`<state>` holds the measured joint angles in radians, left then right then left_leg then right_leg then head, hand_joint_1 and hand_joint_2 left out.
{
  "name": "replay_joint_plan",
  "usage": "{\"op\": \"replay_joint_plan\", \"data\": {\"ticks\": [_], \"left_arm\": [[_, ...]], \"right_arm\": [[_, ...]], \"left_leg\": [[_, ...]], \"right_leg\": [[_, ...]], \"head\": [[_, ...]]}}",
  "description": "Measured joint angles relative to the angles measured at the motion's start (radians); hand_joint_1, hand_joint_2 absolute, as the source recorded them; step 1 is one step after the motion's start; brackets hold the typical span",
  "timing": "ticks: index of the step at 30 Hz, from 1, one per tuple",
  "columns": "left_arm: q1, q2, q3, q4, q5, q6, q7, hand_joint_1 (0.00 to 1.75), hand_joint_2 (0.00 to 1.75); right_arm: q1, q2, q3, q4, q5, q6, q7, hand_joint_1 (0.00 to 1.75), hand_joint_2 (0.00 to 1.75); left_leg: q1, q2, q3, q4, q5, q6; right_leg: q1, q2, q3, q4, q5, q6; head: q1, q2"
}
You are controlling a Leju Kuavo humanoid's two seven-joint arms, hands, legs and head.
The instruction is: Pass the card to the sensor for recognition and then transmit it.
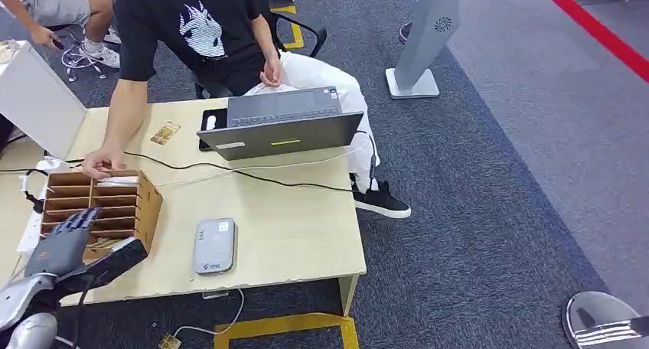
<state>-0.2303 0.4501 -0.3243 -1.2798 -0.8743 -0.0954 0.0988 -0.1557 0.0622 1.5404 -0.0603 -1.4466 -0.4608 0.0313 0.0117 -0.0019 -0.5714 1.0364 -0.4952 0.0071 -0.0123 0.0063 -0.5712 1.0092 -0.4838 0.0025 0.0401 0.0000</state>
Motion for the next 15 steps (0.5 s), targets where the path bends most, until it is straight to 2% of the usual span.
{"op": "replay_joint_plan", "data": {"ticks": [7, 8, 9, 11, 15], "left_arm": [[-0.001, -0.003, -0.001, 0.008, 0.001, 0.000, 0.000, 0.16, 1.75], [-0.001, -0.005, -0.001, 0.008, 0.001, 0.001, 0.000, 0.61, 1.75], [-0.001, -0.005, -0.001, 0.009, 0.001, 0.001, 0.000, 1.68, 1.75], [-0.001, -0.006, -0.001, 0.011, 0.001, 0.006, -0.002, 1.75, 1.75], [-0.001, -0.010, -0.001, 0.013, -0.015, 0.038, -0.005, 1.75, 1.75]], "right_arm": [[0.000, 0.000, 0.000, 0.000, 0.000, 0.000, 0.000, 0.00, 1.75], [0.000, 0.000, 0.000, 0.000, 0.000, 0.000, 0.000, 0.00, 1.75], [0.000, 0.000, 0.000, 0.000, 0.000, 0.000, 0.000, 0.00, 1.75], [0.000, 0.000, 0.000, 0.000, 0.000, 0.000, 0.000, 0.00, 1.75], [0.000, 0.000, 0.000, 0.000, 0.000, 0.000, 0.000, 0.00, 1.75]], "left_leg": [[0.000, 0.000, 0.000, 0.000, 0.000, 0.000], [0.000, 0.000, 0.000, 0.000, 0.000, 0.000], [0.000, 0.000, 0.000, 0.000, 0.000, 0.000], [0.000, 0.000, 0.000, 0.000, 0.000, 0.000], [0.000, 0.000, 0.000, 0.000, 0.000, 0.000]], "right_leg": [[0.000, 0.000, 0.000, 0.000, 0.000, 0.000], [0.000, 0.000, 0.000, 0.000, 0.000, 0.000], [0.000, 0.000, 0.000, 0.000, 0.000, 0.000], [0.000, 0.000, 0.000, 0.000, 0.000, 0.000], [0.000, 0.000, 0.000, 0.000, 0.000, 0.000]], "head": [[0.000, 0.000], [0.000, 0.000], [0.000, 0.000], [0.000, 0.000], [0.000, 0.000]]}}
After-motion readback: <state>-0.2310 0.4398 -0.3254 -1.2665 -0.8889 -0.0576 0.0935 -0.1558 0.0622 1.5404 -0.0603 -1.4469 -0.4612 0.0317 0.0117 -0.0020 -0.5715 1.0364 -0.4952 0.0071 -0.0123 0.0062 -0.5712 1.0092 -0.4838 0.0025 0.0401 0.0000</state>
